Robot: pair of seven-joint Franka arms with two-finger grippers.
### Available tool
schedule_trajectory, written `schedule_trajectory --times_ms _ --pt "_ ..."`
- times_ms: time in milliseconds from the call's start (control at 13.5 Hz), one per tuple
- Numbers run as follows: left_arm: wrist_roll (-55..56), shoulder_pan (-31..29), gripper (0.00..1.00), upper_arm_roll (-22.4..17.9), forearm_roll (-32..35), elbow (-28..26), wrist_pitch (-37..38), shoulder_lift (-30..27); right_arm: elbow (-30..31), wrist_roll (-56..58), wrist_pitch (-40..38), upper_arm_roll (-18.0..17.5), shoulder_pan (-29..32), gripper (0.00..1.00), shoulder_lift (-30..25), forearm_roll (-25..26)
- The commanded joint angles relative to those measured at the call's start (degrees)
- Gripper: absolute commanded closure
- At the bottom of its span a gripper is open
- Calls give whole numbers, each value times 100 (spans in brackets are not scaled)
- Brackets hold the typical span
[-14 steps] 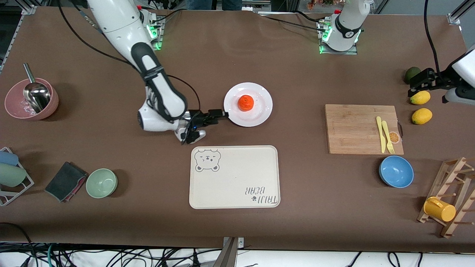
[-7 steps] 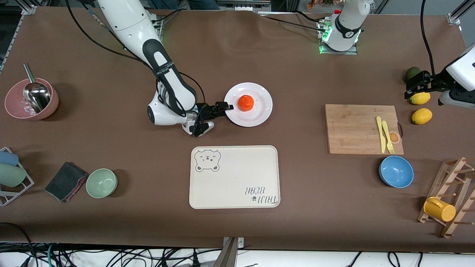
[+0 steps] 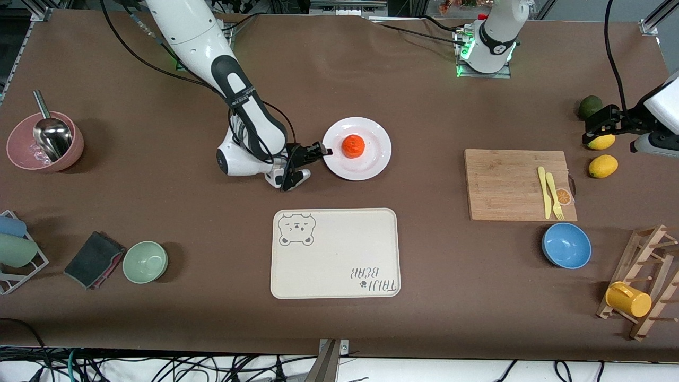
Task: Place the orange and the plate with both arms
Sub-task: 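Grasp the white plate rim with the right gripper, then slide the plate with the right gripper onto the bear tray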
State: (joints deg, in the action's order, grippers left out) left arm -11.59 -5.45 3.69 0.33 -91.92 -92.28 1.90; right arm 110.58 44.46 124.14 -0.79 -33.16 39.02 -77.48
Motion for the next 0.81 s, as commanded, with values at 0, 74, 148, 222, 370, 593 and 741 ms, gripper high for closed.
schedule_trajectory --times_ms 0,74,148,222,370,593,741 --pt "-63 -9 0 -17 -130 43 -27 21 25 107 84 0 -33 100 0 -57" --pt "-54 0 0 -17 -130 43 -36 30 -1 81 84 0 -16 100 -17 -57" --pt "-37 9 0 -9 -130 43 -36 30 -1 63 84 17 2 100 -70 -57" --pt "-45 9 0 -8 -130 43 -27 30 -19 45 75 43 46 100 -140 -57" --pt "-45 17 0 -8 -130 43 -36 30 -176 -7 -160 87 238 100 -176 -57" --pt "-45 -9 0 -8 -130 43 -45 30 -527 -245 -583 114 765 100 -167 31" --pt "-45 -9 0 -8 -130 34 -45 30 -922 -262 -672 123 1038 100 -54 197"
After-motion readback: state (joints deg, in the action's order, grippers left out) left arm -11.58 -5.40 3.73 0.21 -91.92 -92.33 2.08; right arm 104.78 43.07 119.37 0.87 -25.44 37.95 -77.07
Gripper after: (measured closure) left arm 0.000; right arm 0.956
